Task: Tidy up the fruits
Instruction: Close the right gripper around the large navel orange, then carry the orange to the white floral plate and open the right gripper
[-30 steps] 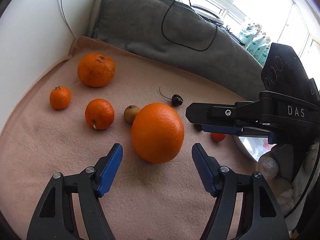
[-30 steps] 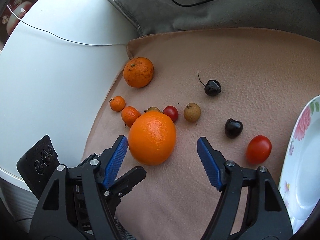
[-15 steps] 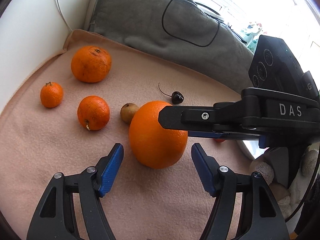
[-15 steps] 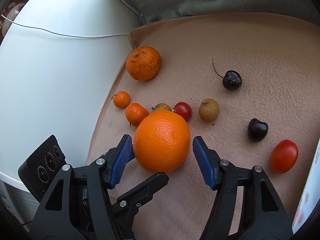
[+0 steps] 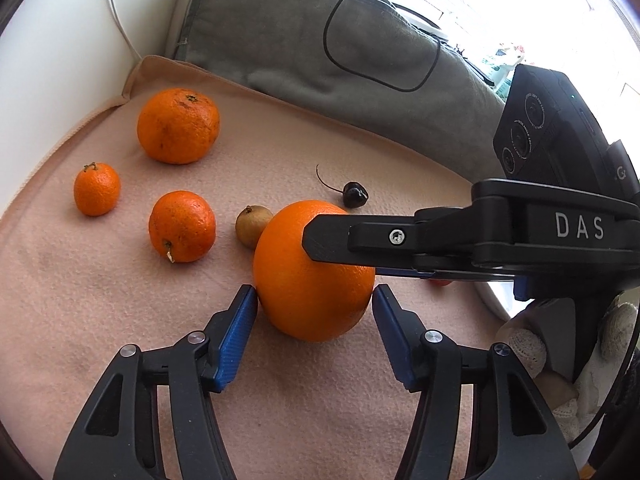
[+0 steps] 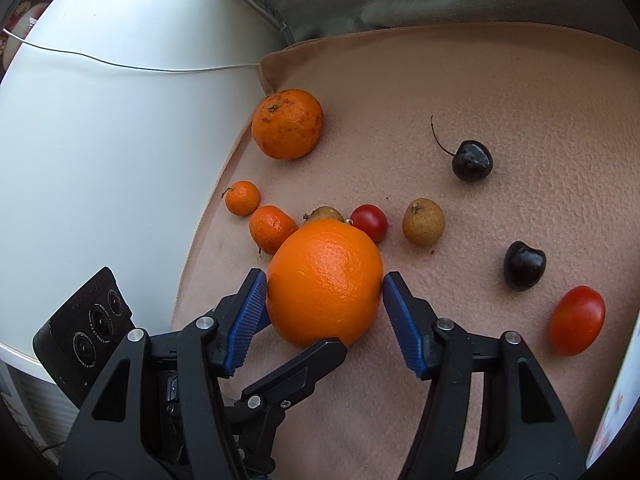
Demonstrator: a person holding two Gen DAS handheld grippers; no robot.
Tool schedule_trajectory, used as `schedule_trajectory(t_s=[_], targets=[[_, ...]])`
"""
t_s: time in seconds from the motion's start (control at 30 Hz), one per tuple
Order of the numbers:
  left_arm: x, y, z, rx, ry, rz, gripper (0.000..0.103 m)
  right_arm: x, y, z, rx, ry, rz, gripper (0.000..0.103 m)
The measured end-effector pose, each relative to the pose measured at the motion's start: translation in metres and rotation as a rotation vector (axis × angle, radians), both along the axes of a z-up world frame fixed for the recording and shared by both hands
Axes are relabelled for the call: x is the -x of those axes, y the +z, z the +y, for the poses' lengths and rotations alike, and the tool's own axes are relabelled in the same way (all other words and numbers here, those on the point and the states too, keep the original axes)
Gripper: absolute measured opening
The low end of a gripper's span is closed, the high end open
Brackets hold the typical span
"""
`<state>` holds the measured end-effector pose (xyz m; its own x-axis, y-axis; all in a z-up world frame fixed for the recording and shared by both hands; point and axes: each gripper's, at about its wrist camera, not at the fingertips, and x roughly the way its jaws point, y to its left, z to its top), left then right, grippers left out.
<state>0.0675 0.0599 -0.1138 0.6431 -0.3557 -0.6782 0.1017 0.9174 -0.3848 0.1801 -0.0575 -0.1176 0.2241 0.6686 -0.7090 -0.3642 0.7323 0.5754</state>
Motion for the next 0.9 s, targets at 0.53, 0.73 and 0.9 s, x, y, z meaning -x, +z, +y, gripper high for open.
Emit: schedule_trajectory(t_s=[0.53,0.73,0.9], targets=[[0.009,0.008,-0.009,-0.043,0.001,-0.021,0.059,0.011,0.009,-0.004,0.004,0.005,-0.035,0.063],[0.011,0.014,-0.017,-0.047,-0.011,-0.036,0.059,0.017,0.017,-0.015,-0.001,-0.008,-0.048,0.063],[0.014,0.021,-0.026,-0.051,-0.026,-0.051,0.059,0.024,0.026,-0.026,-0.002,-0.020,-0.067,0.063]])
